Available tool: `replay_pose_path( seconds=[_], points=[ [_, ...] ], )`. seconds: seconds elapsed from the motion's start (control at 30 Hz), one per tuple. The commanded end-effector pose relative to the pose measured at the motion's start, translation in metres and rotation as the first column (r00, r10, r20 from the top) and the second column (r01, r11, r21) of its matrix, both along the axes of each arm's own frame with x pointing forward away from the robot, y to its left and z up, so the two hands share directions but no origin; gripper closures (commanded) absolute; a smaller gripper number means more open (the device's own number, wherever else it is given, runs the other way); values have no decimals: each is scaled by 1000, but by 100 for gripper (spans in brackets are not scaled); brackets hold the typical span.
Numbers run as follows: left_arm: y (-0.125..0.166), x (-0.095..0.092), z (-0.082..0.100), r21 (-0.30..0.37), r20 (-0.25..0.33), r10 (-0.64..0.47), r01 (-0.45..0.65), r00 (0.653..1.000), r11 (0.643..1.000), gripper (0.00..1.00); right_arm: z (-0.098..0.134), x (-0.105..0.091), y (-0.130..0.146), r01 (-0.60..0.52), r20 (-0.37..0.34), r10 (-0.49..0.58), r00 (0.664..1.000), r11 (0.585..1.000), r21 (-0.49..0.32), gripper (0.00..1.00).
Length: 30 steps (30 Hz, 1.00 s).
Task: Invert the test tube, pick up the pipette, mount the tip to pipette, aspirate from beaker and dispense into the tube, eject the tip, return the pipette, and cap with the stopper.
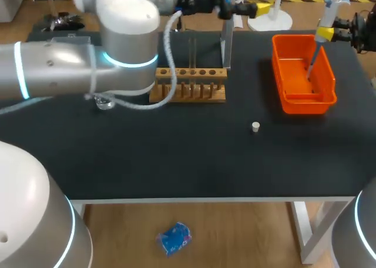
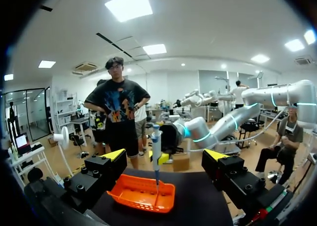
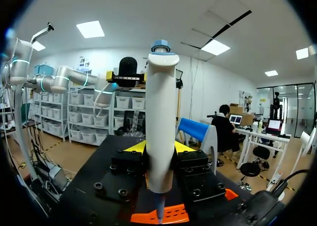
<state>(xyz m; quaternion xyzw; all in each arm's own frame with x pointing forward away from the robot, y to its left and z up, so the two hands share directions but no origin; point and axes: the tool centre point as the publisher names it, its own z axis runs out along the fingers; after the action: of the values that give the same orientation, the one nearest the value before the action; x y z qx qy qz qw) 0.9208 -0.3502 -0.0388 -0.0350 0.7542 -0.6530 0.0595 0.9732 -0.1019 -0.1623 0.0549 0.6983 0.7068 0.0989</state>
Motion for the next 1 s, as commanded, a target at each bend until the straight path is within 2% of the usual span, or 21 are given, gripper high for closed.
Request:
replay_pose_path(
  seconds=[0.03,0.07,0.17,0.2,0.7,0.8,0.83,0.9,0.97,1.0],
  points=[
    [-60,14,-4,43,-4,24,-24,1000,999,0,0,0,0,1,1,-1,1000,1000,0,100],
    [-65,16,-5,64,-2,35,-35,999,997,0,0,0,0,1,1,-1,1000,1000,0,100],
    [-75,21,-4,62,-8,54,-54,998,997,0,0,0,0,1,1,-1,1000,1000,0,100],
    [-75,22,-5,56,-28,39,-38,999,998,0,0,0,0,1,1,-1,1000,1000,0,100],
    [-75,22,-5,56,-28,39,-38,999,998,0,0,0,0,1,1,-1,1000,1000,0,100],
    [-75,27,-10,100,-32,68,-65,997,993,0,0,0,0,1,1,-1,1000,1000,0,100],
    [-76,28,-10,83,-30,69,-66,997,994,0,0,0,0,1,1,-1,1000,1000,0,100],
    [-80,32,-12,137,-37,72,-67,997,988,0,0,0,0,1,1,-1,1000,1000,0,100],
    [-84,34,-15,154,-45,57,-50,997,987,0,0,0,0,1,1,-1,1000,1000,0,100],
    [-86,35,-16,184,-51,63,-53,997,981,0,0,0,0,1,1,-1,1000,1000,0,100]
  ],
)
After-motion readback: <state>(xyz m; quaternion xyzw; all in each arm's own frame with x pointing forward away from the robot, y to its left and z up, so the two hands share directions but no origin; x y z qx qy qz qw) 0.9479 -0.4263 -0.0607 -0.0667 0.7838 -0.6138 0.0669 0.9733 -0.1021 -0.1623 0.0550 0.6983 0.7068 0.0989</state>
